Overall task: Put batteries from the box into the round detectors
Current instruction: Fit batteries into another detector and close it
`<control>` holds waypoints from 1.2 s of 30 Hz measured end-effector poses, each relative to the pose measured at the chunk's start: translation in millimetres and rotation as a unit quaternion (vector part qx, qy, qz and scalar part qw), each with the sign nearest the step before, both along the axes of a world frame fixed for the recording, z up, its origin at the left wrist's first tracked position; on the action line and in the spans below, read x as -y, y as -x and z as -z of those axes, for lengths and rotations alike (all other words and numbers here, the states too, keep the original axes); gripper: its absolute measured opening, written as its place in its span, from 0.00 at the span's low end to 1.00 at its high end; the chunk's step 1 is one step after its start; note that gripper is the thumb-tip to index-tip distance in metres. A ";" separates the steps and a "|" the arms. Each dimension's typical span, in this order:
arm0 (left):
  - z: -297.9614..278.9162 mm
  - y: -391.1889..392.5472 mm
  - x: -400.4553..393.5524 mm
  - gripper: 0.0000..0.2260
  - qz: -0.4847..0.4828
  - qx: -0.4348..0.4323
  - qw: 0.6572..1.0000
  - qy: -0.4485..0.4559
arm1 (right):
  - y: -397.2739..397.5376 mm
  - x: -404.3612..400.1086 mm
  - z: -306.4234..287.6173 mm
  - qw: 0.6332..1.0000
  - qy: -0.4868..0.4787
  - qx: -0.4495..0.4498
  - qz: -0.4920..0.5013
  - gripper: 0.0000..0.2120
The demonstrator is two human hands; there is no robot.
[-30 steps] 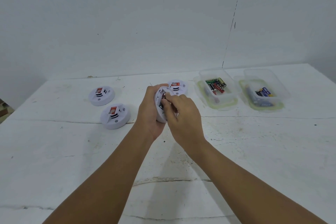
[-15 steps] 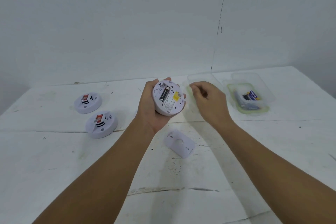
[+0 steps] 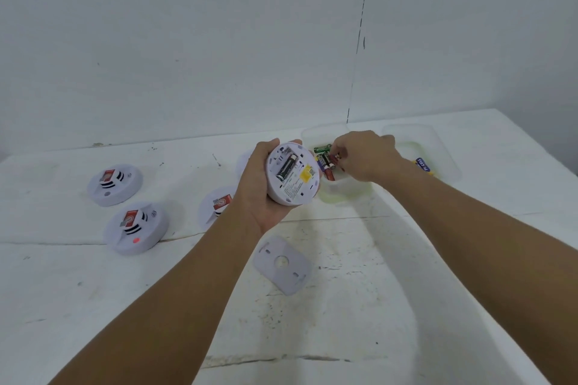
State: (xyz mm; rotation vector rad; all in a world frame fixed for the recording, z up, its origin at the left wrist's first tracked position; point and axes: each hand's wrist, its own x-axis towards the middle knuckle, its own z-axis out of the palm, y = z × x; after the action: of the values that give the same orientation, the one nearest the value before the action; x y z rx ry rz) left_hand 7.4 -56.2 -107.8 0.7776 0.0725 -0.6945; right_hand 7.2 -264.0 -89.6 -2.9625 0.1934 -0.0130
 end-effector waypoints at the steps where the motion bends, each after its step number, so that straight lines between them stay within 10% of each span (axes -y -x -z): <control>1: 0.5 -0.7 1.4 0.16 0.002 -0.001 1.000 -0.005 | -3.6 0.0 1.9 1.000 0.026 -0.010 -0.004 0.09; 12: 9.1 -3.8 3.4 0.18 -0.010 -0.028 1.000 -0.010 | -32.3 -7.0 14.6 0.973 0.217 -0.044 -0.067 0.11; 36: 4.0 -4.7 -6.9 0.17 -0.003 -0.013 0.999 -0.037 | -42.9 -15.0 6.6 0.966 0.236 -0.067 -0.082 0.04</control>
State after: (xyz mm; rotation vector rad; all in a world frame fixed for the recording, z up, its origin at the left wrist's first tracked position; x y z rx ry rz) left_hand 12.1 -49.3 -111.9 0.8381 0.1251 -0.6994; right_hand 50.1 -249.0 -96.2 -3.4479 -0.0507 0.1909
